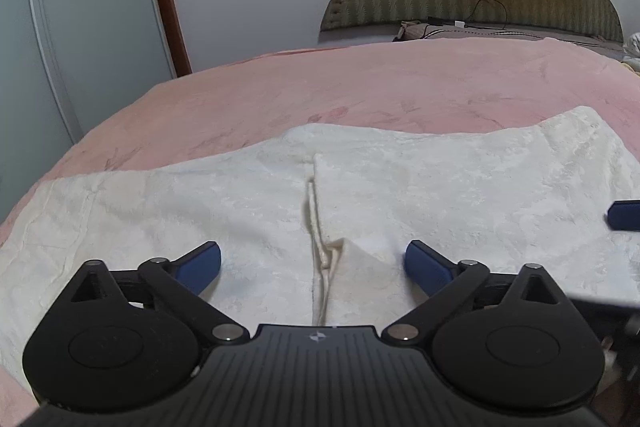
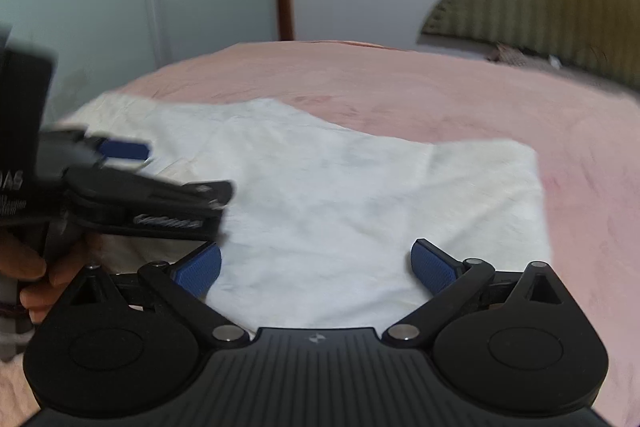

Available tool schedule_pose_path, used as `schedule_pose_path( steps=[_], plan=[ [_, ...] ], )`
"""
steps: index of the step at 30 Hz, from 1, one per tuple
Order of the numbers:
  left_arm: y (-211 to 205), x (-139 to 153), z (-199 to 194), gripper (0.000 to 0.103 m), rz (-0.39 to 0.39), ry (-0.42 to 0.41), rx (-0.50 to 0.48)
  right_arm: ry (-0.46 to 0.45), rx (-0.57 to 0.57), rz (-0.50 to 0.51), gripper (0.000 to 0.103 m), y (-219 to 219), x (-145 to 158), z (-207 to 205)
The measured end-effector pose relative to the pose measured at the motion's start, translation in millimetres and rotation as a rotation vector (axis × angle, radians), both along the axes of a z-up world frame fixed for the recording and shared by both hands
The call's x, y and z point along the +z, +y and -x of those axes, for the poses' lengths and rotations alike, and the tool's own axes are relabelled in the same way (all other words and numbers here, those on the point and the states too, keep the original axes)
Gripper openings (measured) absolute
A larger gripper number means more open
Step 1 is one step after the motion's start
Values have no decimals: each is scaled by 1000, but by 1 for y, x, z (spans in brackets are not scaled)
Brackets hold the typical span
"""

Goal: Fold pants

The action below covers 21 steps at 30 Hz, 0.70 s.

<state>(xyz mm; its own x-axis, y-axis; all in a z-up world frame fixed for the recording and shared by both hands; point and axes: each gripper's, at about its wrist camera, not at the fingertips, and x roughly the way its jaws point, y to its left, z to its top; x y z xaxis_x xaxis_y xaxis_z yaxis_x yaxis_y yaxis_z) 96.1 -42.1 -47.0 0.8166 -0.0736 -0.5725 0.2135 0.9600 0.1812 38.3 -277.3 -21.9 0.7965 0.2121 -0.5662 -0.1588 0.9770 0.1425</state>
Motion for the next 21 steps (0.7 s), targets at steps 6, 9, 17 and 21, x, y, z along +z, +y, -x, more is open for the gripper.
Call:
schedule_pose_path(
  steps=[6, 9, 17, 21],
  plan=[
    [14, 0, -7, 103, 92, 47, 9, 13, -109, -101, 103, -28, -6, -1],
    [13, 0, -6, 103, 93, 45, 11, 23, -110, -58, 103, -22, -5, -4],
    [12, 1, -2, 103, 105, 44, 24, 36, -112, 6, 103, -16, -7, -8],
    [15, 1, -3, 103, 132, 54, 26, 35, -111, 1, 103, -17, -7, -8]
  ],
)
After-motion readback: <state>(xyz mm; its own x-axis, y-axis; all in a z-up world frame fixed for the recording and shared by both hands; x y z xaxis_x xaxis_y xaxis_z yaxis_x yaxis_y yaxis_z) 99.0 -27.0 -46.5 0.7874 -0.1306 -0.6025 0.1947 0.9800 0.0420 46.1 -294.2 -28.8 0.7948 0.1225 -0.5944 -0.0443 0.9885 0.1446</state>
